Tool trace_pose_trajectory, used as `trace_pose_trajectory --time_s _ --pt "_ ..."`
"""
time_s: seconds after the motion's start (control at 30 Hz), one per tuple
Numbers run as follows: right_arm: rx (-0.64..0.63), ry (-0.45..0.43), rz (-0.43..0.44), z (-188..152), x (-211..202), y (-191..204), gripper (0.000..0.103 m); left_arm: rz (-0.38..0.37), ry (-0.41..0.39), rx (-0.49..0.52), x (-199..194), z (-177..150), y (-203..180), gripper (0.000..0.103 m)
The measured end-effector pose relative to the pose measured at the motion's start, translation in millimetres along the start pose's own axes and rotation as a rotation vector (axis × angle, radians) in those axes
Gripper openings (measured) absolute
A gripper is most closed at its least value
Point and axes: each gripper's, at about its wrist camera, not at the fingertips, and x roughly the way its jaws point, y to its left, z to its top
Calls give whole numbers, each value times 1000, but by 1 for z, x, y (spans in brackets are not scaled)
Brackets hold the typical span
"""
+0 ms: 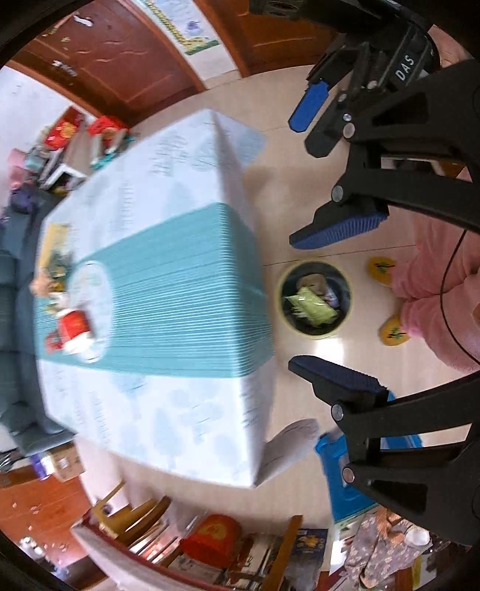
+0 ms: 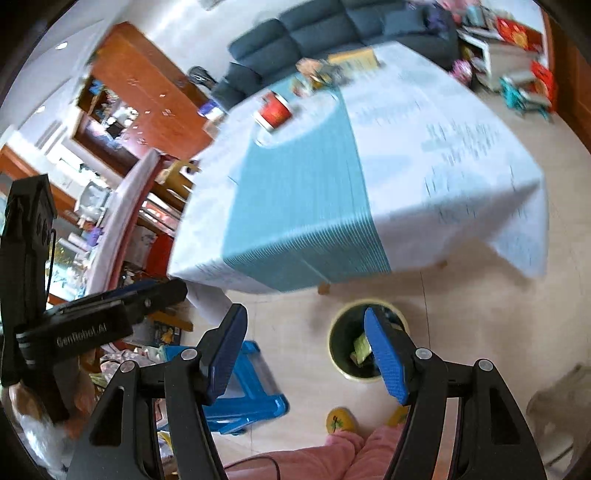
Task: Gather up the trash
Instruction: 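Move both tools back over the table toward the red paper cup, then grasp the red paper cup with the right tool while the left tool grasps the red wrapper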
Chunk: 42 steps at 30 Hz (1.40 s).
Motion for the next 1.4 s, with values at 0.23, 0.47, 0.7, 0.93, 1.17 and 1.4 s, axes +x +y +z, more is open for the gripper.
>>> trace_pose_trajectory --time_s 0.23,0.47,0.7,0.93,1.17,1.4 --pt "-114 -87 35 63 -31 9 67 37 -148 -48 -49 48 -1 73" --pt "-156 -120 51 127 -29 7 67 78 -220 -78 -72 105 2 73" --pt "-124 -120 53 186 16 14 67 110 -220 -49 -50 158 19 73" --pt "-38 -99 22 247 91 27 67 49 -161 26 10 238 66 73" --pt "184 -17 -5 309 203 34 73 -37 -49 135 74 332 121 73" --pt "417 11 -44 352 304 18 76 -116 47 215 158 412 151 73"
